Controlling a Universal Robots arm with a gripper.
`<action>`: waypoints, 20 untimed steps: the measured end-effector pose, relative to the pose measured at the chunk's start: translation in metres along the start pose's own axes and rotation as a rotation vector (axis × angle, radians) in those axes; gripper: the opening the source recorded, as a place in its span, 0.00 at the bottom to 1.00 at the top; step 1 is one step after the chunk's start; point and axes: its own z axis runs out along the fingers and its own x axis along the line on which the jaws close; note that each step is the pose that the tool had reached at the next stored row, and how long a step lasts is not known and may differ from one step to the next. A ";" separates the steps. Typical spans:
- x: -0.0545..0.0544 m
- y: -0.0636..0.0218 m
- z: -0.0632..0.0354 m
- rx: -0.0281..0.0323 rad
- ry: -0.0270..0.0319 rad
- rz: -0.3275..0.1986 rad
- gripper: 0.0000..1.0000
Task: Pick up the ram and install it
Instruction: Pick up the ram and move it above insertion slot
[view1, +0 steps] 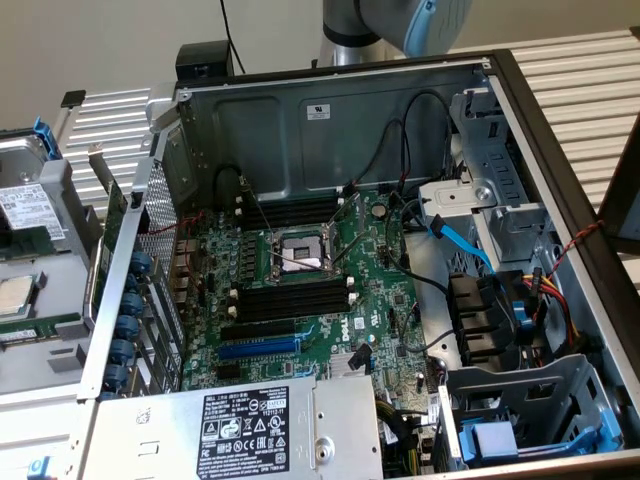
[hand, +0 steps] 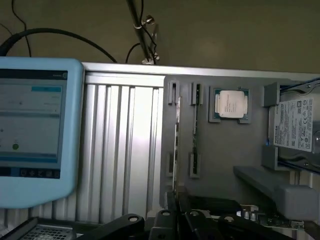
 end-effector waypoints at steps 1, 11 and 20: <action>0.000 -0.0034 -0.0042 0.0000 -0.0013 0.000 0.13; 0.003 -0.0455 -0.0459 -0.0003 -0.0068 0.000 0.13; 0.005 -0.0808 -0.0635 -0.0087 -0.0073 -0.001 0.13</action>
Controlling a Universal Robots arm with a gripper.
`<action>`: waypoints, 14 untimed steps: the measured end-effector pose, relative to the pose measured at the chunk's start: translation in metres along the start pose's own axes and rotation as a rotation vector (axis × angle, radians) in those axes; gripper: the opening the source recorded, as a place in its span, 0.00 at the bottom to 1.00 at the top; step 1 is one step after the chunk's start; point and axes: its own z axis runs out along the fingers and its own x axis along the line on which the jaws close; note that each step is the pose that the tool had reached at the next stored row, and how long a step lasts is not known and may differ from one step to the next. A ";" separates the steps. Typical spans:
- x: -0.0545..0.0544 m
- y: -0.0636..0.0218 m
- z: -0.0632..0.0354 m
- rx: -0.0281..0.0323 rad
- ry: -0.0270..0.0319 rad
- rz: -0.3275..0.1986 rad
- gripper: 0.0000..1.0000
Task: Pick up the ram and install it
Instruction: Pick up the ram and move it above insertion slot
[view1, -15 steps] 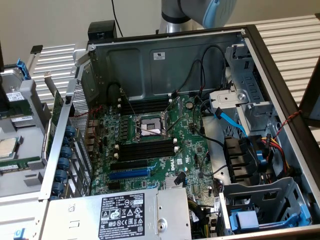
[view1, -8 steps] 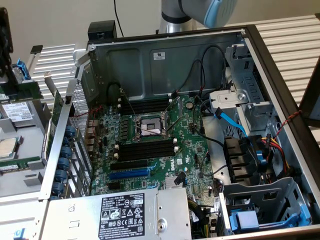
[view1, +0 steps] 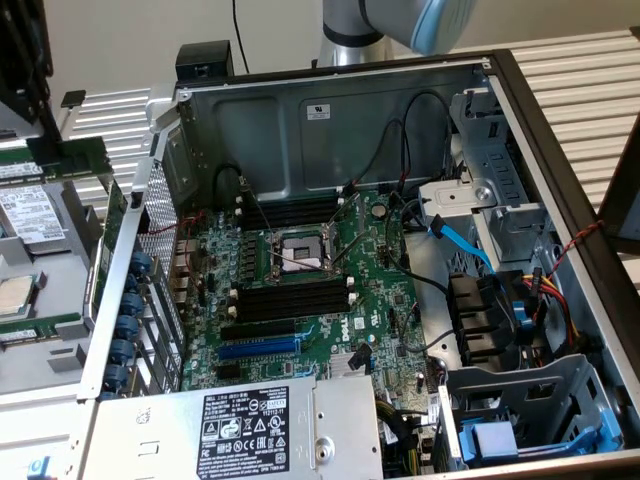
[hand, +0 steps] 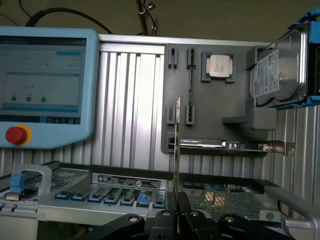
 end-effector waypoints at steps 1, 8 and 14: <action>0.000 -0.0034 -0.0004 -0.0023 0.0000 0.000 0.13; 0.001 -0.0271 -0.0020 -0.0197 -0.0008 -0.001 0.13; 0.002 -0.0527 -0.0077 -0.0224 -0.0014 -0.002 0.13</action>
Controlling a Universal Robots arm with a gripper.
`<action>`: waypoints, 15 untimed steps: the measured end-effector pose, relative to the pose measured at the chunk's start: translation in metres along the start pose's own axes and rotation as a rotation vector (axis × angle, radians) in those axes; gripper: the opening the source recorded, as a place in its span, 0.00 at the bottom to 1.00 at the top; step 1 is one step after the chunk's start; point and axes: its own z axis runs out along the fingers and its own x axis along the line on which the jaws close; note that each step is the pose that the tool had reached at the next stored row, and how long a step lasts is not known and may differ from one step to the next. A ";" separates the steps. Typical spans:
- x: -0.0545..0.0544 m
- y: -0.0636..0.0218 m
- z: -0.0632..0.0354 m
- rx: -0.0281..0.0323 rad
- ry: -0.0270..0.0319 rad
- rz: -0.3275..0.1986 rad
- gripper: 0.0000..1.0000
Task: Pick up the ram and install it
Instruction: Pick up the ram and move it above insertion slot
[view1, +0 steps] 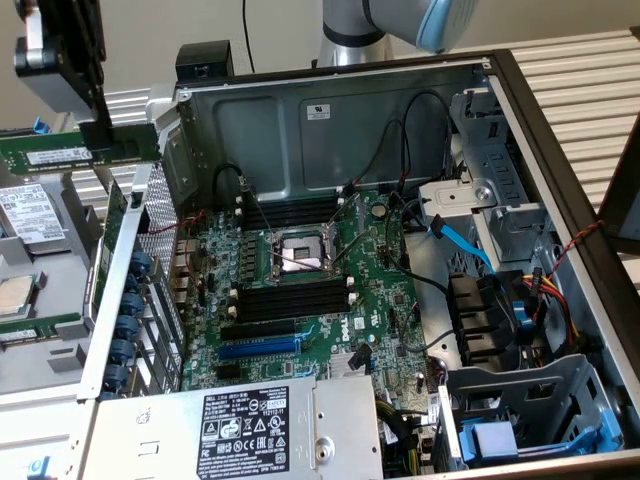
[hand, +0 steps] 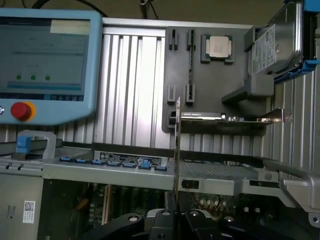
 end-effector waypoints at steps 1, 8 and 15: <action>0.000 -0.0041 -0.0006 0.0001 -0.0004 0.000 0.13; 0.001 -0.0361 -0.0024 0.0002 -0.0058 -0.001 0.13; 0.001 -0.0679 -0.0040 0.0003 -0.0069 -0.001 0.13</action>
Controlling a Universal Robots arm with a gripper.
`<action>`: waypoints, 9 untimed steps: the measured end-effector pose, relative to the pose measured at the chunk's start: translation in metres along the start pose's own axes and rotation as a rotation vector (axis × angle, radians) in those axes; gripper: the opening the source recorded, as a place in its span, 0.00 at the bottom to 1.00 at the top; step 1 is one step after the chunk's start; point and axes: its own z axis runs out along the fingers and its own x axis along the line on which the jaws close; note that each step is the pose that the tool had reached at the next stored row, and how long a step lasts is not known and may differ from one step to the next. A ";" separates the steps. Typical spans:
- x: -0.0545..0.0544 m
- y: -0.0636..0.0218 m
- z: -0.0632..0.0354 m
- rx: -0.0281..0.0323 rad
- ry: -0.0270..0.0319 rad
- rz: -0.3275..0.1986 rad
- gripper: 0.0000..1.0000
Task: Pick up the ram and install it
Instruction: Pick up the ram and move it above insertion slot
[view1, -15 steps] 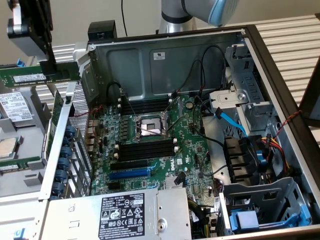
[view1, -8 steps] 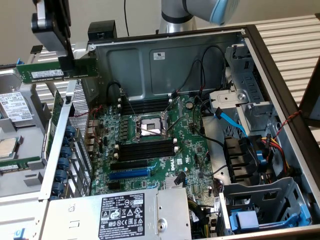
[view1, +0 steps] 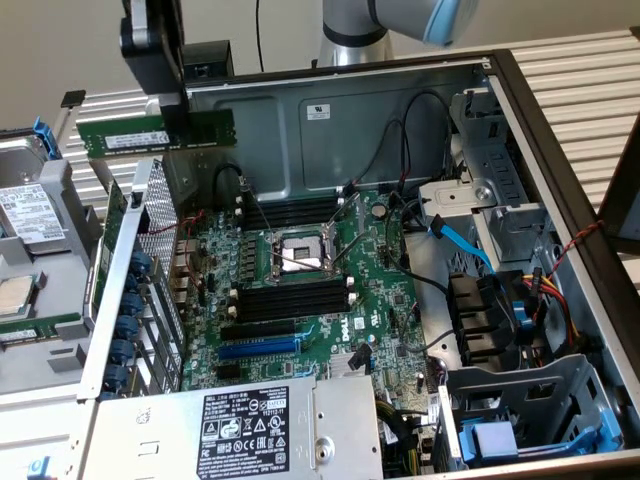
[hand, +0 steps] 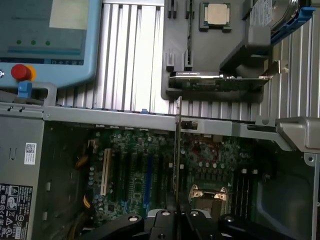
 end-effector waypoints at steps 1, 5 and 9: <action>0.000 -0.0045 -0.0002 0.0001 -0.0004 0.000 0.13; 0.000 -0.0226 -0.0008 0.0003 -0.0044 0.000 0.13; -0.003 -0.0413 0.0028 0.0003 -0.0070 0.000 0.13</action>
